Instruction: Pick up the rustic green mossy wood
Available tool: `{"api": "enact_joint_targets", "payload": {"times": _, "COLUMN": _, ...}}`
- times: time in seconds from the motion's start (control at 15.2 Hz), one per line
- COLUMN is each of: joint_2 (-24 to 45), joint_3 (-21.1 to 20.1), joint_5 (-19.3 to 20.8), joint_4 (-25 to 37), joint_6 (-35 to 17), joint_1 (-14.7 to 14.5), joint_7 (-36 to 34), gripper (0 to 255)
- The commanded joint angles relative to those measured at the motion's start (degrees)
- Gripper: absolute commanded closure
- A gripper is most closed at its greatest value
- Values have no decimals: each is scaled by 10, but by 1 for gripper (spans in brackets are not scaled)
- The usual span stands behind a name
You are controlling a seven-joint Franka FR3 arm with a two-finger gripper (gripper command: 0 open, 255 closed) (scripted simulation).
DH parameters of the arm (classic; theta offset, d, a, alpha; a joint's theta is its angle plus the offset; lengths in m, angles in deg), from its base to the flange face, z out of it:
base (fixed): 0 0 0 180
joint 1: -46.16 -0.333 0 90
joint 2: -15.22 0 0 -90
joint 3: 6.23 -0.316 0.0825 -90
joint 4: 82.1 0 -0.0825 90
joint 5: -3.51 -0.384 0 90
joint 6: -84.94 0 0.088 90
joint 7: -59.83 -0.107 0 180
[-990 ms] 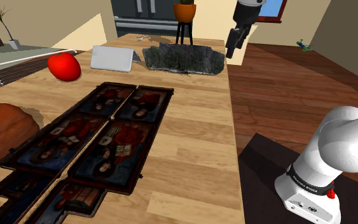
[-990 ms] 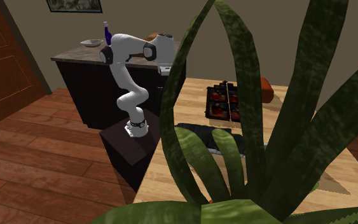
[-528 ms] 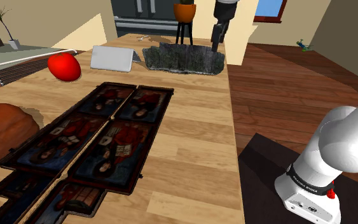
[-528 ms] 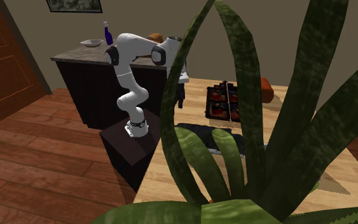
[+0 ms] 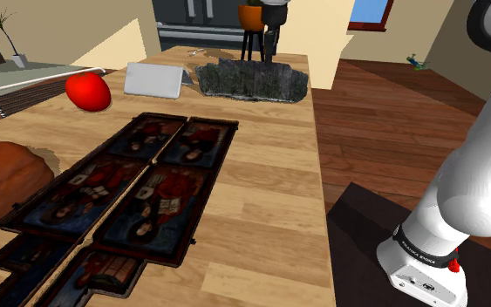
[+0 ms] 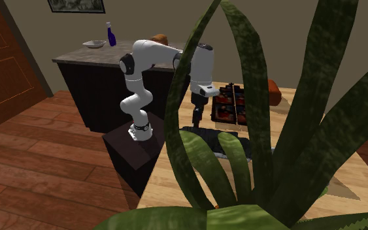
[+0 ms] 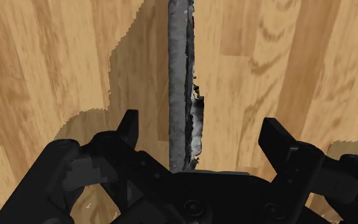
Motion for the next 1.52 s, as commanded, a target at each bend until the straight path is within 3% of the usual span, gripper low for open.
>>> {"api": "enact_joint_targets", "payload": {"times": 0.0, "joint_2": 63, "joint_3": -1, "joint_5": -4, "joint_4": 81, "joint_6": 24, "joint_1": 1, "joint_7": 33, "gripper": 0}}
{"api": "enact_joint_targets", "payload": {"times": 0.66, "joint_2": 49, "joint_3": -2, "joint_5": -3, "joint_4": 2, "joint_6": -40, "joint_1": 1, "joint_7": 26, "gripper": 0}}
{"api": "enact_joint_targets", "payload": {"times": 0.73, "joint_2": 49, "joint_3": -2, "joint_5": -2, "joint_4": 2, "joint_6": -40, "joint_1": 1, "joint_7": 25, "gripper": 255}}
{"api": "enact_joint_targets", "payload": {"times": 1.45, "joint_2": 52, "joint_3": -2, "joint_5": -3, "joint_4": 22, "joint_6": -24, "joint_1": 1, "joint_7": 28, "gripper": 255}}
